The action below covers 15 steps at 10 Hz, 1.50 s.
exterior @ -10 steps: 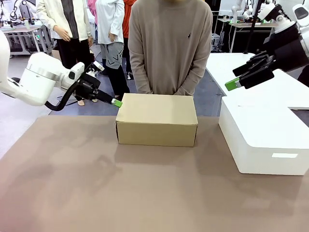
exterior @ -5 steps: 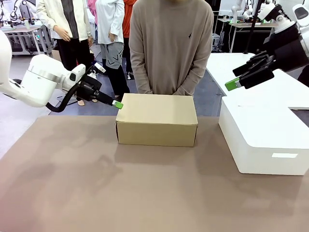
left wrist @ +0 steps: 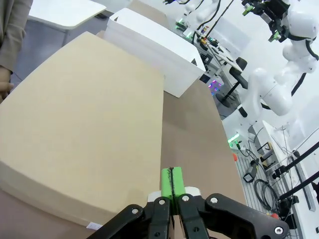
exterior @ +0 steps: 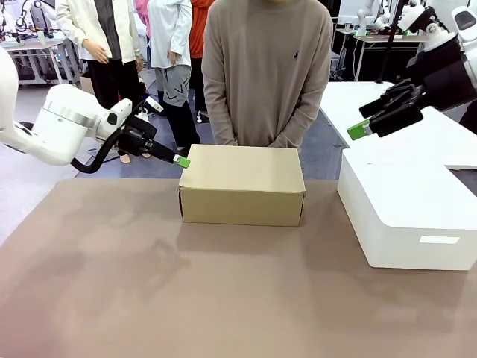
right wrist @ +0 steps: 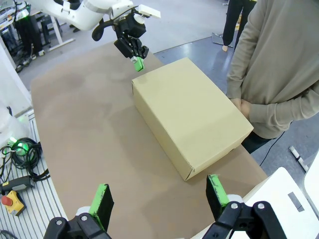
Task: Pack the shoes into the box.
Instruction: Press down on the lid of the Shoes Box.
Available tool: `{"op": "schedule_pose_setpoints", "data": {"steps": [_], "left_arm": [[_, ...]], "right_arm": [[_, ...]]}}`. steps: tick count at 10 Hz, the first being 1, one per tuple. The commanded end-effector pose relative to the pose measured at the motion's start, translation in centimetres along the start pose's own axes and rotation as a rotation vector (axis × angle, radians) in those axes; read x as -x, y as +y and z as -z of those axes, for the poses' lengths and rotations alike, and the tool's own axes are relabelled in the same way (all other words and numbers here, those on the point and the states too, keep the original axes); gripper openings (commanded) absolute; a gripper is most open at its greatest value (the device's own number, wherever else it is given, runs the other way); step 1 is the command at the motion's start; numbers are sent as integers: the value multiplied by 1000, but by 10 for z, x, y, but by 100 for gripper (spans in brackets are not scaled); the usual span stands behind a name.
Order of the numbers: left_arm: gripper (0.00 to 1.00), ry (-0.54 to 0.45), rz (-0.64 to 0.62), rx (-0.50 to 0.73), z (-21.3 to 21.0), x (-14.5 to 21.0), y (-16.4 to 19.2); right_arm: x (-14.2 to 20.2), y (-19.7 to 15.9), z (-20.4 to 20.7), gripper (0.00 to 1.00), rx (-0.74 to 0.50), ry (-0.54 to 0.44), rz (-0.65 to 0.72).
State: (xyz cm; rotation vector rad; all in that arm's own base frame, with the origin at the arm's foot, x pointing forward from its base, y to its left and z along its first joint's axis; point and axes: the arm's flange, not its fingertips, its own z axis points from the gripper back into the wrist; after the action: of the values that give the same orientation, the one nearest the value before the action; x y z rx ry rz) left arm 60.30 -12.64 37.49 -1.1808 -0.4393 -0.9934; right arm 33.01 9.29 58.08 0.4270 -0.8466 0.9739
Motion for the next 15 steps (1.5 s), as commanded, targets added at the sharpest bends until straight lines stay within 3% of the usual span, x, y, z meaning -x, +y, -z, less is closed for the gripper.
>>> {"op": "schedule_pose_setpoints", "data": {"steps": [1,4,6,7,11,12,15], "left_arm": [[0,-3,16,8,-3,-1,-1],[0,0,0,0,0,0,0],[0,115,31,-103,-15,-21,-19],[9,183,43,-167,-21,-29,-30],[84,307,88,-348,-37,-44,-81],[100,337,95,-378,-40,-47,-95],[100,450,115,-453,-37,-50,-135]], "right_arm": [[0,-2,0,100,-12,-18,-11],[0,-2,0,100,-12,-18,-11],[-5,-4,4,100,-9,1,10],[-13,-9,11,100,-8,17,26],[-55,-35,59,100,9,153,39],[-67,-39,71,80,27,189,39],[-93,-52,113,21,85,240,39]]}}
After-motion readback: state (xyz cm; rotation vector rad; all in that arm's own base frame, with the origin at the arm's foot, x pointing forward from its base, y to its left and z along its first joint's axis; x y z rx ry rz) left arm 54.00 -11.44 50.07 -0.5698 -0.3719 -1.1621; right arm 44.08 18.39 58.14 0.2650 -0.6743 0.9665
